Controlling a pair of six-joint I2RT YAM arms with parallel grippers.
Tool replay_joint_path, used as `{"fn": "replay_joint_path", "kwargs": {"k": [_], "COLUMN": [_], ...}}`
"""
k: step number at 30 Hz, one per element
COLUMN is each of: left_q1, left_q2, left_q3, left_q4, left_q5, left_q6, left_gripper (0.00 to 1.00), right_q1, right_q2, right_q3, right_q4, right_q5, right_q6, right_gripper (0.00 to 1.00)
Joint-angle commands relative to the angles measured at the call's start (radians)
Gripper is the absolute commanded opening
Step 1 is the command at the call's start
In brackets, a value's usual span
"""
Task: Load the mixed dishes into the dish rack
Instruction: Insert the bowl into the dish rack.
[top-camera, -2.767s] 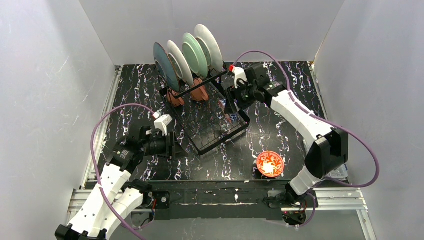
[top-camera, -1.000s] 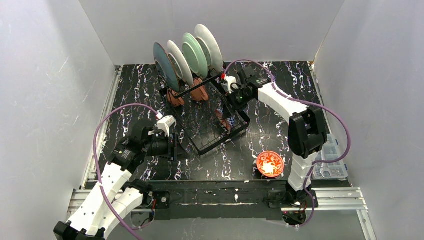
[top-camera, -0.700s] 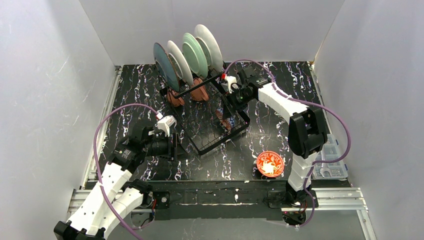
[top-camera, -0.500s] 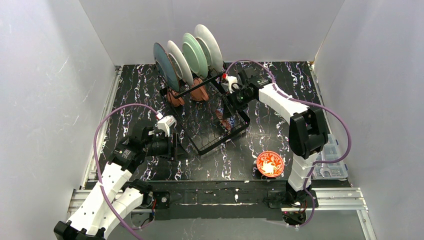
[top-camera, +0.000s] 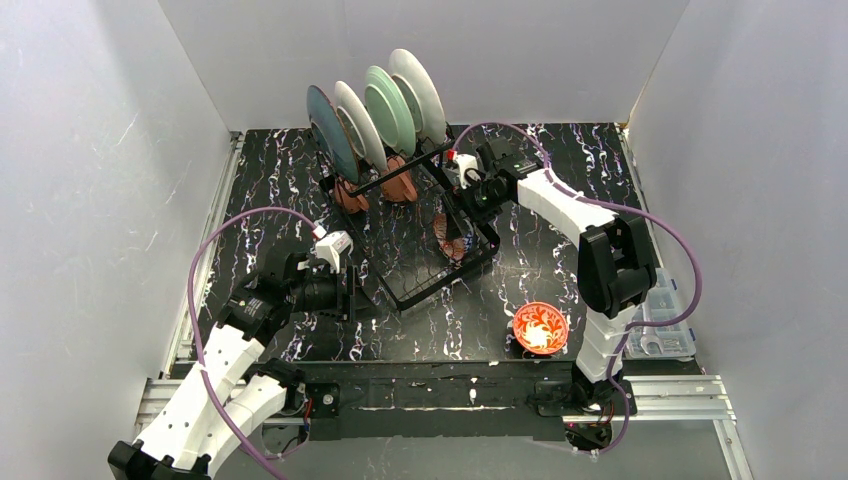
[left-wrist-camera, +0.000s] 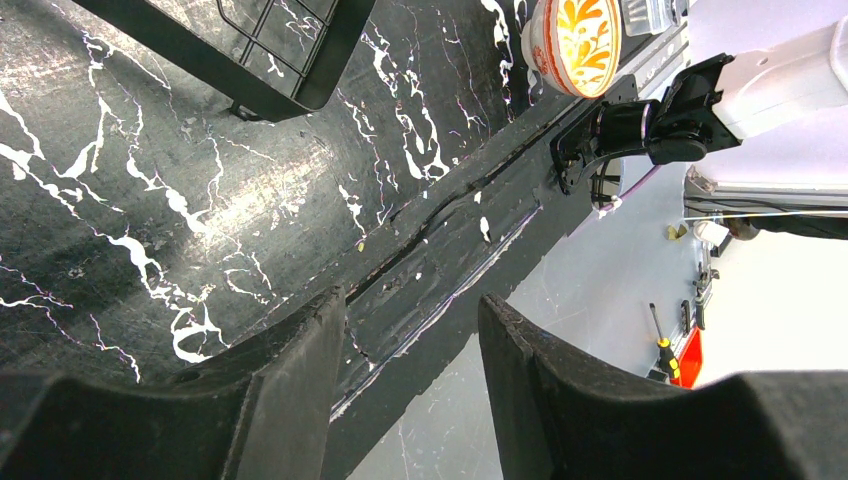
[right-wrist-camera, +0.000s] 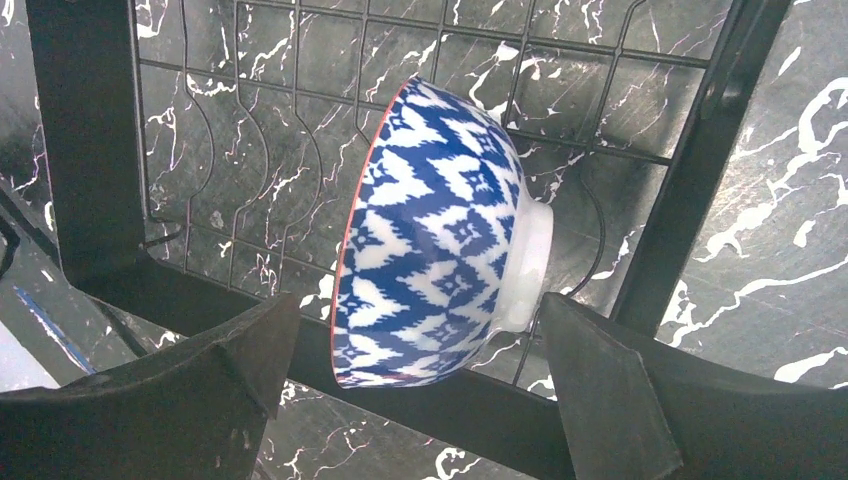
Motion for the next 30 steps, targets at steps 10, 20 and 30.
{"fn": "replay_joint_path", "kwargs": {"k": [10, 20, 30], "left_q1": [-0.005, -0.005, -0.006], "left_q2": [-0.002, -0.003, -0.010], "left_q3": [-0.008, -0.008, -0.009], "left_q4": [0.003, 0.003, 0.003], "left_q5": [0.013, 0.014, 0.008], "left_q6": [0.006, 0.006, 0.006], "left_gripper": [0.50, 0.50, 0.51], "right_q1": [0.009, 0.010, 0.011], "right_q2": [-0.053, -0.113, -0.234], "right_q3": [0.013, 0.015, -0.041], "right_q4": [0.026, 0.034, 0.048], "right_q5": [0.050, 0.084, 0.128], "right_q6": [0.013, 0.052, 0.143], "right_gripper": [0.98, 0.98, 0.99]}}
